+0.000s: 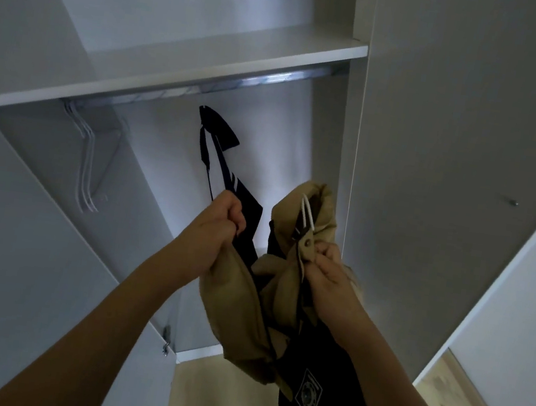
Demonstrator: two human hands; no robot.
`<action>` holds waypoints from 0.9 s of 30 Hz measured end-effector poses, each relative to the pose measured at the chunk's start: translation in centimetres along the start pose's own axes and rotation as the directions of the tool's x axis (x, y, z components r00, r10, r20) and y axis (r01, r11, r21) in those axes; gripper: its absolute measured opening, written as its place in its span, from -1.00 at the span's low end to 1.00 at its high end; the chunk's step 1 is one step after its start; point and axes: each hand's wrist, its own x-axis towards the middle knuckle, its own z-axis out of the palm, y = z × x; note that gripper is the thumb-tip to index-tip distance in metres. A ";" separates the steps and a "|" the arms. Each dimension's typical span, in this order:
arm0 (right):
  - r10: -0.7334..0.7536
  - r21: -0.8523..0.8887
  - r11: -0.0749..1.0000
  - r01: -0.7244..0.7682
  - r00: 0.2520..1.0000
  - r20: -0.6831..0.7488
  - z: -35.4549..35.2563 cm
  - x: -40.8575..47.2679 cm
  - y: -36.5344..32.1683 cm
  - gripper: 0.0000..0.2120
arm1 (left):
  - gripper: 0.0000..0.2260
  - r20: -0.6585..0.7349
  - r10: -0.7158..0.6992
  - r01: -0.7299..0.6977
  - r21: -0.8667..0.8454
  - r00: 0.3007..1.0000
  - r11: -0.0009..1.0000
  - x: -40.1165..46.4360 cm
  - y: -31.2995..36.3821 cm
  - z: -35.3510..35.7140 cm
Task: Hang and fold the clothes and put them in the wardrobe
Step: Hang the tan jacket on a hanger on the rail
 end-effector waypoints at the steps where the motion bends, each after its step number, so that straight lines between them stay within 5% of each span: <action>1: 0.000 0.001 1.000 0.000 0.999 0.033 0.0 0.0 0.1 -0.82 | -0.65 0.004 -0.095 0.095 -0.016 0.995 0.995 0.1 -0.4 0.0; 6: 0.136 0.209 0.969 -0.133 0.991 0.001 -0.3 -0.5 1.6 -0.81 | -0.76 0.053 -0.155 0.162 -0.161 0.986 0.974 -0.9 -2.9 -1.0; 9: 0.360 0.468 0.817 -0.337 0.932 0.042 0.0 -0.8 1.1 -0.77 | -0.82 0.079 -0.195 0.210 -0.334 0.978 0.919 -1.3 -3.8 -0.9; 14: 0.365 0.335 0.871 -0.360 0.930 0.049 0.3 -0.8 0.4 -0.70 | -0.83 0.051 -0.247 0.249 -0.353 0.968 0.902 -1.5 -4.0 -0.1; 18: 0.220 0.121 0.967 -0.223 0.975 0.033 0.4 -1.3 0.2 -0.77 | -0.82 0.068 -0.227 0.237 -0.292 0.972 0.927 -1.6 -3.5 0.7; 23: 0.331 0.313 0.899 -0.308 0.943 -0.024 0.3 -1.1 0.5 -0.79 | -0.82 0.038 -0.178 0.182 -0.229 0.983 0.956 -1.6 -3.0 1.2; 27: 0.214 0.169 0.962 -0.214 0.977 0.016 -0.1 -1.6 -0.3 -0.90 | -0.78 0.061 -0.115 0.123 -0.152 0.991 0.981 -1.7 -2.6 1.4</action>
